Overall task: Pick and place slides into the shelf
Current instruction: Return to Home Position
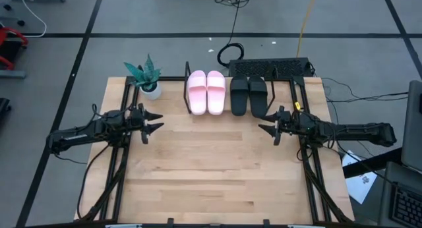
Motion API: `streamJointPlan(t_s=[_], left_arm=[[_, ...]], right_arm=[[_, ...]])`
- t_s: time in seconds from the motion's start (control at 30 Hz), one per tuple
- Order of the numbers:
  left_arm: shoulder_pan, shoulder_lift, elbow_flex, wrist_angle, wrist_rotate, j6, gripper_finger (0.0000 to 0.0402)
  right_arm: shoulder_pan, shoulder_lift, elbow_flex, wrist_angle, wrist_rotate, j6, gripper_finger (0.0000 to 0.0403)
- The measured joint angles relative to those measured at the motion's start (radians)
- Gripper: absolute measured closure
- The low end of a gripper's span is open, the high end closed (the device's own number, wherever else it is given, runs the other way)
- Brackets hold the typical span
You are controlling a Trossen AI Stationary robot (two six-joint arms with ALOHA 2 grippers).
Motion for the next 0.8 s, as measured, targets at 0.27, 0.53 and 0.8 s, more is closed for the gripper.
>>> streamJointPlan(t_s=[0.27, 0.53, 0.8], left_arm=[[0.0, 0.001, 0.0, 0.007, -0.006, -0.007, 0.022], [0.0, 0.001, 0.0, 0.007, -0.006, -0.007, 0.022], [0.0, 0.001, 0.0, 0.007, -0.006, -0.009, 0.022]], right_arm=[[0.0, 0.0, 0.0, 0.0, -0.003, -0.003, 0.0218], [0.0, 0.0, 0.0, 0.0, -0.003, -0.003, 0.0218], [0.0, 0.0, 0.0, 0.0, -0.003, -0.003, 0.0218]])
